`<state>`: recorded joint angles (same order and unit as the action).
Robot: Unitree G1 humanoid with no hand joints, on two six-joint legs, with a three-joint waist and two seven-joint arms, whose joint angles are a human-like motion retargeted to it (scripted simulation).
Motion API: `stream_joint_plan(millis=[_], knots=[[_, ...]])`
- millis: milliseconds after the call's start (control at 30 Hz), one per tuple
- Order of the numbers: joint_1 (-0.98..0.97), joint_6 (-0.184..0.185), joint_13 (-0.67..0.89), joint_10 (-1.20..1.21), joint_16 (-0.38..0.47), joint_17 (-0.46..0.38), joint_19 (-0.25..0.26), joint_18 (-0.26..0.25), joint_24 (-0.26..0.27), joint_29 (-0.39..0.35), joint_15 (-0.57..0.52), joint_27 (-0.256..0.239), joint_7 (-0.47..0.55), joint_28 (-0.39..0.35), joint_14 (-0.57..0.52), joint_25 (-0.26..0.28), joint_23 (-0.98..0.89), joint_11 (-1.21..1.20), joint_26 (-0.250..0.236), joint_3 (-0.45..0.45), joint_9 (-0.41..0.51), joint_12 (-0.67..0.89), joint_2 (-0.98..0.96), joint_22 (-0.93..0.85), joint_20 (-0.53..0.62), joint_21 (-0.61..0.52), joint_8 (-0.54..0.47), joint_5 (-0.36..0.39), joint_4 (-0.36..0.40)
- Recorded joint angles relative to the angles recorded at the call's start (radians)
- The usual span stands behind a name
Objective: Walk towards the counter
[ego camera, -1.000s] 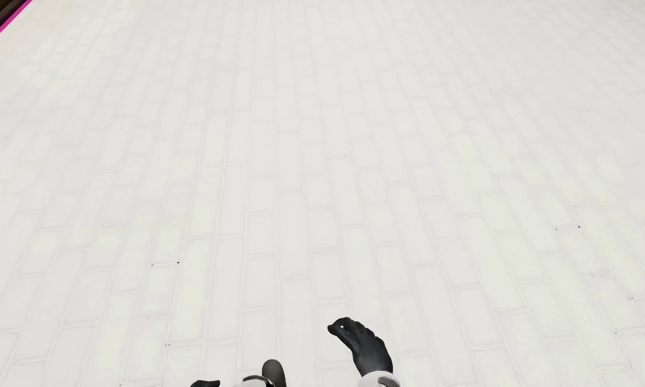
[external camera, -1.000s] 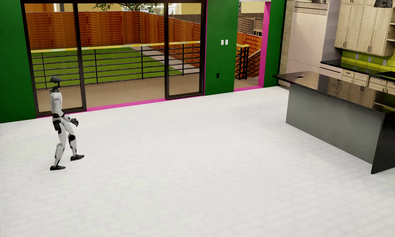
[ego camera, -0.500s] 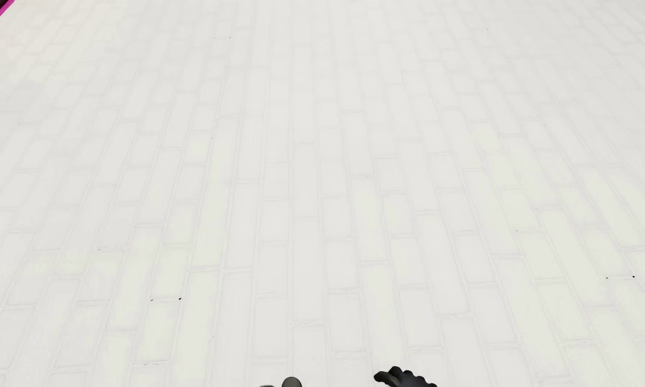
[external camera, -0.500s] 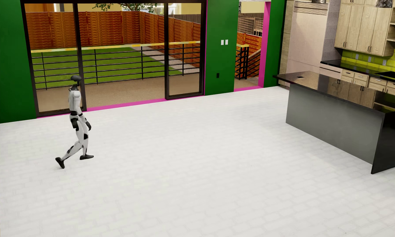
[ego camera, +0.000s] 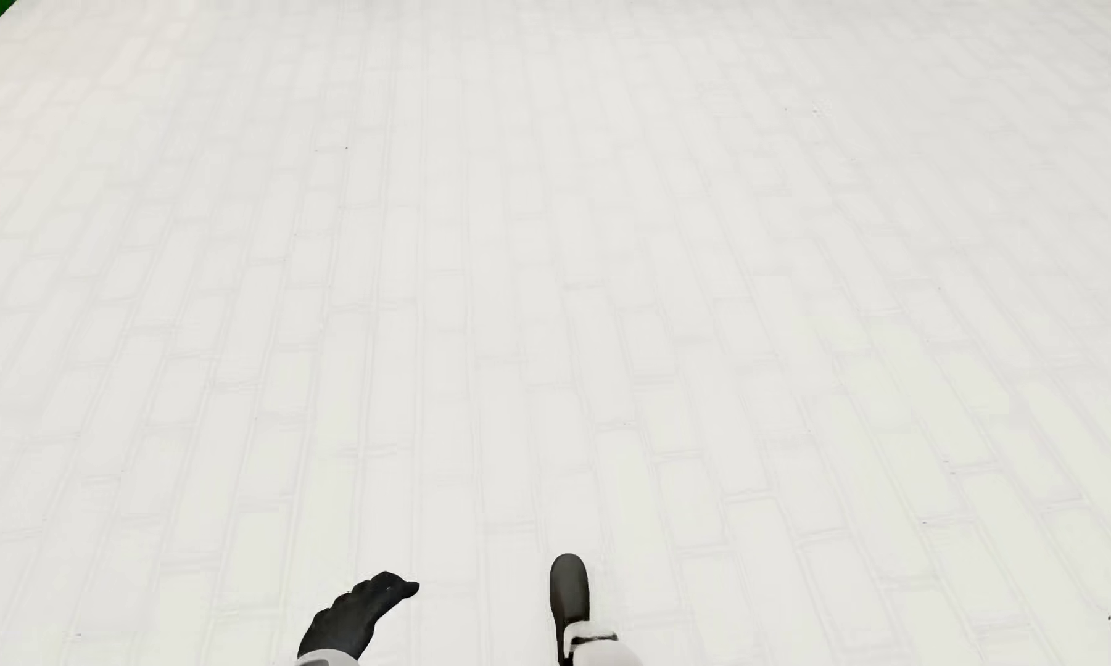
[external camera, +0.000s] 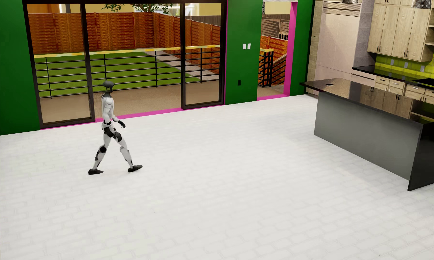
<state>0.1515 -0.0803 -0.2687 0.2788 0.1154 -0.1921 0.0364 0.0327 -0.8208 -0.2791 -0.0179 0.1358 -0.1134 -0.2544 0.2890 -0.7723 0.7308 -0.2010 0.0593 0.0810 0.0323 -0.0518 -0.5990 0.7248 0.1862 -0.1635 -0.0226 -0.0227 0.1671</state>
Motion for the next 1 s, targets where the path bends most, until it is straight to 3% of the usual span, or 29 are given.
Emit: stream_joint_plan(millis=[67,100,167,233,267,333,400,467,533,633,667,700,733,800,833,867,933,1000], knots=[[0.065,0.022,-0.006,0.039,0.005,0.011,-0.049,-0.018,0.009,0.017,-0.129,-0.014,0.027,0.040,-0.061,-0.046,0.043,-0.119,0.044,0.016,-0.014,-0.017,0.001,0.055,-0.010,0.003,-0.003,0.031,-0.030],[0.075,0.039,0.000,0.088,0.004,0.022,-0.054,-0.040,0.015,0.026,-0.131,-0.009,0.029,0.051,-0.127,-0.059,0.072,-0.174,0.075,0.021,-0.017,-0.039,0.014,0.078,-0.031,0.016,0.013,0.047,-0.055],[-0.002,0.076,0.044,0.323,0.008,0.058,-0.073,-0.138,0.019,0.022,-0.065,0.001,0.040,0.073,-0.329,-0.069,0.143,-0.215,0.114,0.027,-0.012,-0.100,0.064,0.099,-0.057,0.067,0.041,0.091,-0.120],[-0.176,0.108,0.065,0.659,0.056,0.086,-0.085,-0.266,-0.011,-0.004,-0.007,-0.022,0.028,0.158,-0.568,-0.073,0.165,-0.204,0.078,0.027,0.000,-0.132,0.137,0.087,0.012,0.089,0.077,0.126,-0.221],[-0.270,0.124,0.087,0.798,0.095,0.096,-0.090,-0.280,-0.031,-0.004,0.020,-0.040,0.015,0.204,-0.617,-0.081,0.166,-0.198,0.044,0.021,0.007,-0.144,0.171,0.057,0.051,0.080,0.093,0.146,-0.283],[-0.448,0.150,0.153,0.956,0.131,0.105,-0.101,-0.249,-0.032,0.009,0.076,-0.074,0.027,0.225,-0.474,-0.114,0.168,-0.190,0.023,-0.001,0.021,-0.178,0.246,-0.025,0.056,0.033,0.103,0.189,-0.350],[-0.592,0.166,0.230,0.943,0.111,0.108,-0.109,-0.195,0.030,0.017,0.148,-0.091,0.039,0.162,-0.282,-0.144,0.165,-0.215,0.043,-0.029,0.032,-0.226,0.310,-0.111,-0.042,-0.016,0.091,0.223,-0.378],[-0.693,0.172,0.311,0.764,0.061,0.116,-0.114,-0.164,0.091,0.025,0.210,-0.099,0.047,0.084,-0.159,-0.150,0.159,-0.224,0.065,-0.053,0.035,-0.269,0.379,-0.174,-0.138,-0.057,0.067,0.237,-0.379],[-0.743,0.169,0.369,0.479,0.040,0.112,-0.115,-0.122,0.102,0.024,0.254,-0.115,0.019,0.072,-0.154,-0.145,0.135,-0.202,0.081,-0.074,0.032,-0.269,0.454,-0.176,-0.152,-0.096,0.041,0.232,-0.376],[-0.733,0.162,0.424,-0.012,0.060,0.118,-0.115,-0.178,0.036,0.015,0.292,-0.132,-0.022,0.142,-0.208,-0.114,0.104,-0.134,0.078,-0.103,0.018,-0.247,0.579,-0.125,-0.095,-0.151,0.005,0.221,-0.340],[-0.744,0.158,0.437,-0.076,0.064,0.124,-0.114,-0.229,0.015,0.013,0.304,-0.134,-0.002,0.147,-0.200,-0.111,0.105,-0.129,0.076,-0.111,0.015,-0.249,0.619,-0.111,-0.093,-0.175,-0.006,0.222,-0.329],[-0.748,0.155,0.444,-0.088,0.058,0.126,-0.111,-0.245,0.007,0.013,0.316,-0.131,0.034,0.136,-0.200,-0.113,0.107,-0.130,0.076,-0.119,0.011,-0.253,0.657,-0.099,-0.103,-0.195,-0.016,0.219,-0.314],[-0.747,0.152,0.443,-0.051,0.041,0.126,-0.105,-0.205,0.014,0.017,0.321,-0.125,0.056,0.116,-0.246,-0.115,0.109,-0.133,0.078,-0.124,0.007,-0.257,0.691,-0.084,-0.122,-0.210,-0.023,0.210,-0.298],[-0.760,0.137,0.414,0.097,0.009,0.126,-0.086,-0.116,0.028,0.022,0.272,-0.100,0.048,0.094,-0.368,-0.114,0.119,-0.194,0.096,-0.132,-0.002,-0.259,0.744,-0.038,-0.160,-0.214,-0.026,0.183,-0.276],[-0.758,0.125,0.387,0.173,-0.004,0.124,-0.075,-0.085,0.024,0.022,0.215,-0.077,0.033,0.092,-0.373,-0.110,0.129,-0.249,0.108,-0.134,-0.007,-0.254,0.753,-0.010,-0.171,-0.205,-0.021,0.163,-0.263],[-0.744,0.110,0.358,0.223,-0.018,0.120,-0.065,-0.052,0.019,0.027,0.133,-0.052,0.018,0.089,-0.328,-0.106,0.144,-0.335,0.116,-0.135,-0.011,-0.247,0.741,0.017,-0.180,-0.194,-0.017,0.137,-0.240],[-0.679,0.073,0.319,0.251,-0.044,0.092,0.046,-0.018,0.015,0.059,-0.093,-0.017,-0.029,0.075,-0.244,-0.117,0.183,-0.618,0.108,-0.138,-0.011,-0.229,0.630,0.050,-0.191,-0.209,-0.011,0.061,-0.191],[-0.603,0.036,0.290,0.245,-0.057,0.040,0.117,-0.005,0.010,0.101,-0.261,-0.023,-0.079,0.064,-0.176,-0.141,0.187,-0.911,0.086,-0.136,-0.005,-0.197,0.455,0.061,-0.187,-0.252,-0.019,-0.012,-0.144]])
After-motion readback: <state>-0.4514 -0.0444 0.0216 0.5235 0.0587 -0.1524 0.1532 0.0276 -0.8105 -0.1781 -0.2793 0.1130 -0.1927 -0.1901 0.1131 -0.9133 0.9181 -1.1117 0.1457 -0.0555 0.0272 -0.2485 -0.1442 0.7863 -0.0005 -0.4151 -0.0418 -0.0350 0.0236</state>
